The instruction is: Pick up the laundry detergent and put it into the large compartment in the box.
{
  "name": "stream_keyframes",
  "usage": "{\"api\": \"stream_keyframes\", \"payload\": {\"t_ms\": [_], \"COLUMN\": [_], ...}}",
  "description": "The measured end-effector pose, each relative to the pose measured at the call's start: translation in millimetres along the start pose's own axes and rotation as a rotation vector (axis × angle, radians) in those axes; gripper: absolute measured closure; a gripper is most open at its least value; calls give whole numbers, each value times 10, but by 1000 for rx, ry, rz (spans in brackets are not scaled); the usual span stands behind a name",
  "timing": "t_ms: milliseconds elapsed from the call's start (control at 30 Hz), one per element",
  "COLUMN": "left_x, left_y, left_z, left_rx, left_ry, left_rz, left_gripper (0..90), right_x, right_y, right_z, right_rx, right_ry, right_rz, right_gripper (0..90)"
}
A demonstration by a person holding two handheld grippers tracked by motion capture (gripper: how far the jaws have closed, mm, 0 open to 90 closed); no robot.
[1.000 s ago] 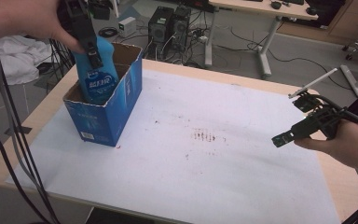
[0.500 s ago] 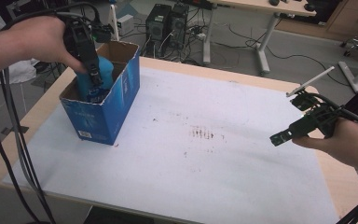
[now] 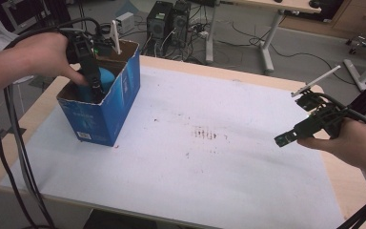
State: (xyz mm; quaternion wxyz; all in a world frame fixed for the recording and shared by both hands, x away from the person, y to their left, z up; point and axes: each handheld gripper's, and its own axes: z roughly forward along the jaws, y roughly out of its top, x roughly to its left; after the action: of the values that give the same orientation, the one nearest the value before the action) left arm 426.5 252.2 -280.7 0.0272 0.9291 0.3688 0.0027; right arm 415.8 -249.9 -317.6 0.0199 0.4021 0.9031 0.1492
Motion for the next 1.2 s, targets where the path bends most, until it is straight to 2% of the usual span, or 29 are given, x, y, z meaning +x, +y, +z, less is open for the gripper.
{"api": "stream_keyframes", "payload": {"t_ms": [267,567,1200], "left_x": [-5,-5,8], "left_y": [-28,-27,-18], "left_z": [76,93,76], "left_rx": [2,-17,-7], "left_ry": [3,1,5], "left_rz": [6,11,23], "left_gripper": [379,377,352], "right_x": [-1,5,-19], "right_y": [-18,-20,-37], "right_z": [1,4,14], "right_rx": [-2,-1,-2], "right_ry": [-1,0,4], "right_rz": [2,4,11], "right_gripper": [135,135,135]}}
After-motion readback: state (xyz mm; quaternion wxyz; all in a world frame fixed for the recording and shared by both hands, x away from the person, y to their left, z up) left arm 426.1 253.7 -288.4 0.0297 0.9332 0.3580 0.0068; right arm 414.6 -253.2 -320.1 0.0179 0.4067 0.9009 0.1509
